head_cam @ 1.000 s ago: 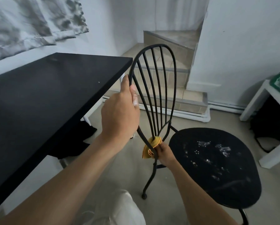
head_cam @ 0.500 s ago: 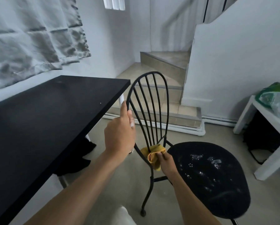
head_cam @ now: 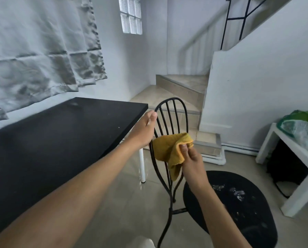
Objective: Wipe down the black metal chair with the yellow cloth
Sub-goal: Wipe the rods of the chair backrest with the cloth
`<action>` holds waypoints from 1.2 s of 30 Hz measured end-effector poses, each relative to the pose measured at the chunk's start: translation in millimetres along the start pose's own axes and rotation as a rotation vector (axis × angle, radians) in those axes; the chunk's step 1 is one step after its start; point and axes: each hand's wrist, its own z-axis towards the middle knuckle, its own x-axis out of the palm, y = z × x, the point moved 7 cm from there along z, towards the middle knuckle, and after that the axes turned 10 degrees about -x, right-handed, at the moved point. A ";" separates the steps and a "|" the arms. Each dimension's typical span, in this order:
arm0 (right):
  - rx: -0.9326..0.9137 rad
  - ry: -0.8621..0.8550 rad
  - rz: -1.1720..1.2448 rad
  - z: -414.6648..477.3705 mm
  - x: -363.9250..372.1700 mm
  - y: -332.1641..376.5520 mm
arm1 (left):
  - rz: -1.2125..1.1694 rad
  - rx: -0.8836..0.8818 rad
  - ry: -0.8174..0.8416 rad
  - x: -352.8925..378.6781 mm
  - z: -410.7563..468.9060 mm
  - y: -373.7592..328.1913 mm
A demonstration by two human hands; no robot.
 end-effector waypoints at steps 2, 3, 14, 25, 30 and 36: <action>0.011 0.041 -0.095 -4.2 21.9 0.6 | 0.067 0.007 0.059 -1.4 17.5 -8.9; 0.017 0.060 -0.132 -5.9 32.5 -0.2 | 0.115 0.010 0.092 -0.9 24.9 -9.9; -0.063 -0.018 -0.454 30.6 77.9 18.9 | 0.369 0.088 0.435 -1.8 44.6 -5.7; -0.066 -0.030 -0.610 37.0 88.7 8.8 | 0.391 0.015 0.526 3.7 49.3 -4.4; -0.170 -0.003 -0.582 20.0 86.8 1.6 | 0.456 0.002 0.396 6.1 46.8 -12.3; -0.351 0.010 -0.570 -0.7 81.1 -14.7 | 0.629 0.013 0.180 14.7 38.6 -28.0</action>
